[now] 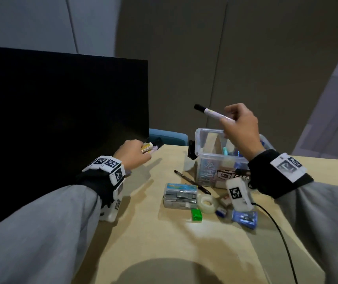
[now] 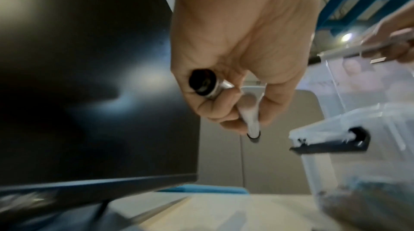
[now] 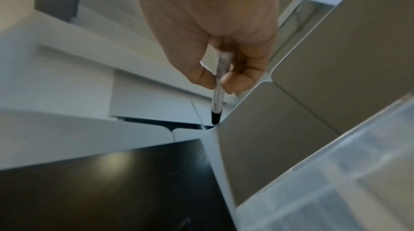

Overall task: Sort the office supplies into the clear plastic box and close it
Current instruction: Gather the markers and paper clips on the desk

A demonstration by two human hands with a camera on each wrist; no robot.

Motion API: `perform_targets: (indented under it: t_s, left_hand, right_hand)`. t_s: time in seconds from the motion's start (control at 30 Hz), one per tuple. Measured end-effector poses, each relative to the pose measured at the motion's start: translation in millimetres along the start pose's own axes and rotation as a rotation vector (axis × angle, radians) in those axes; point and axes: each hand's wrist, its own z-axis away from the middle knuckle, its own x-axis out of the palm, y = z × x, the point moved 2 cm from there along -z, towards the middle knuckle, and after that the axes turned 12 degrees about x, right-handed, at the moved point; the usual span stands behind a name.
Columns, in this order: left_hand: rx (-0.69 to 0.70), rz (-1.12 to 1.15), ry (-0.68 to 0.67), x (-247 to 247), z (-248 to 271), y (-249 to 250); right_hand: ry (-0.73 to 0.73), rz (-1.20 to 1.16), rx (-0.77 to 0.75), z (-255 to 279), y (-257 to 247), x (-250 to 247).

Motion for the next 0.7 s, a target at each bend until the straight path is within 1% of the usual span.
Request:
perform_targets:
  t_s: [0.1, 0.2, 0.27, 0.37, 0.47, 0.57, 0.63, 0.7]
  left_hand:
    - [0.119, 0.176, 0.063, -3, -10, 29]
    - [0.196, 0.304, 0.114, 0, -19, 58]
    - [0.230, 0.367, 0.128, 6, -26, 77]
    - [0.276, 0.422, 0.140, 15, -35, 102]
    - [0.282, 0.456, 0.164, 27, -45, 119]
    - [0.262, 0.559, 0.208, 35, -57, 138]
    - [0.238, 0.646, 0.214, 39, -68, 150]
    - [0.219, 0.730, 0.191, 46, -77, 159]
  right_hand:
    - [0.082, -0.110, 0.050, -12, 11, -18]
    - [0.167, -0.140, 0.066, -18, 23, -34]
    - [0.175, -0.171, 0.084, -23, 32, -42]
    - [0.172, -0.147, 0.133, -29, 46, -49]
    - [0.127, -0.183, 0.177, -33, 57, -51]
    - [0.106, -0.199, 0.246, -39, 68, -45]
    - [0.138, -0.131, 0.263, -44, 72, -39]
    - [0.159, -0.015, 0.228, -49, 71, -32]
